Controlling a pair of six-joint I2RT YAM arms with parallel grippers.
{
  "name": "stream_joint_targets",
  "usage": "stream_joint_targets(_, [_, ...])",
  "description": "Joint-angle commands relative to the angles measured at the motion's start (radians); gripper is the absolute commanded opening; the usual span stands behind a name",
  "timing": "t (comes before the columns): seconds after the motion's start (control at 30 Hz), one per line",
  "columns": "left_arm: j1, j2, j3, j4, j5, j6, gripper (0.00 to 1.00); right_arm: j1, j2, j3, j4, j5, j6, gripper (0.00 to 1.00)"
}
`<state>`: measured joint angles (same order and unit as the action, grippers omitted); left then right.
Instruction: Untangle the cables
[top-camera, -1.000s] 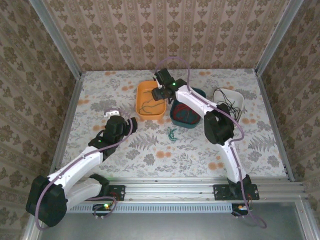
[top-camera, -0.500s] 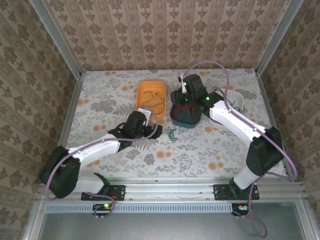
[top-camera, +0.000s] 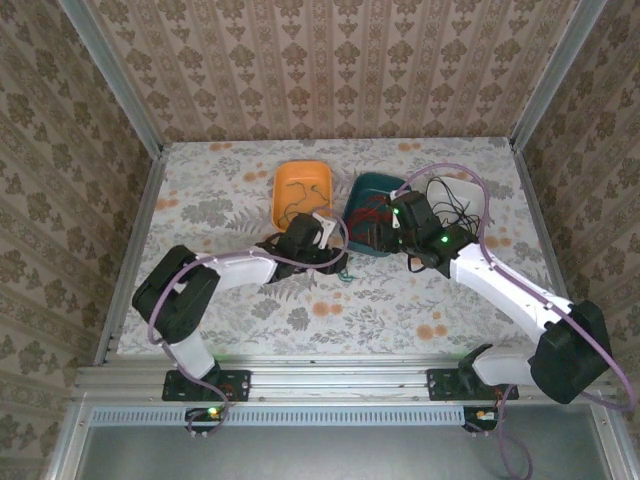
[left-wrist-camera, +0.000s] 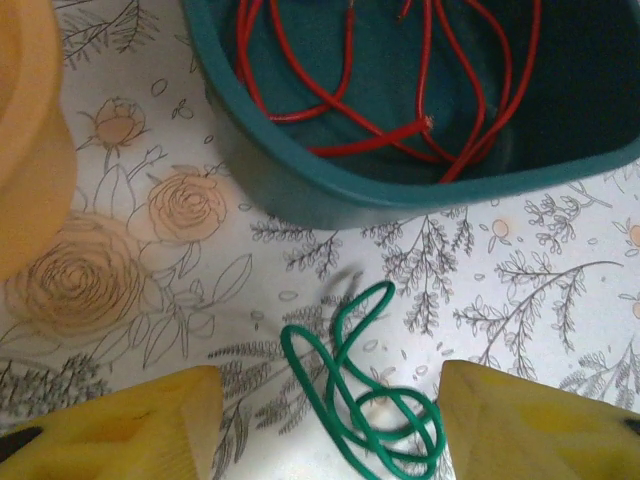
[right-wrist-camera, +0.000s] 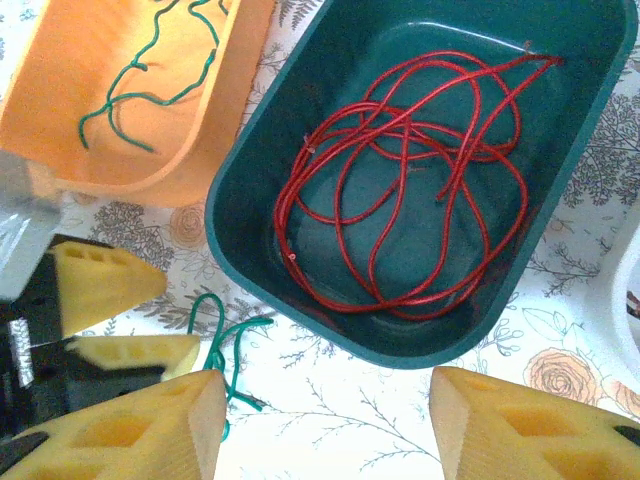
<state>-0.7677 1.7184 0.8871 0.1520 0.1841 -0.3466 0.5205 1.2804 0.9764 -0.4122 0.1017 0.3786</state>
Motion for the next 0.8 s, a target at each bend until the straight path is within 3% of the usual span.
stream_joint_targets(0.0, [0.008, 0.038, 0.044, -0.003, -0.006, -0.009, 0.55, -0.005, -0.027, -0.011, -0.031, 0.034, 0.019, 0.57])
stream_joint_targets(0.2, [0.008, 0.066, 0.048, -0.032, -0.024, -0.010, 0.37, -0.005, -0.038, -0.009, -0.039, 0.035, 0.012, 0.57])
stream_joint_targets(0.53, [0.008, 0.114, 0.058, -0.046, 0.023, -0.003, 0.23, -0.005, -0.048, -0.018, -0.040, 0.031, 0.011, 0.56])
stream_joint_targets(0.7, [0.008, 0.128, 0.073, -0.046, 0.046, 0.001, 0.00, -0.005, -0.049, -0.034, -0.037, -0.012, 0.005, 0.56])
stream_joint_targets(0.77, [0.007, 0.105, 0.057, -0.036, 0.046, 0.001, 0.00, -0.004, -0.045, -0.044, -0.032, -0.052, 0.003, 0.56])
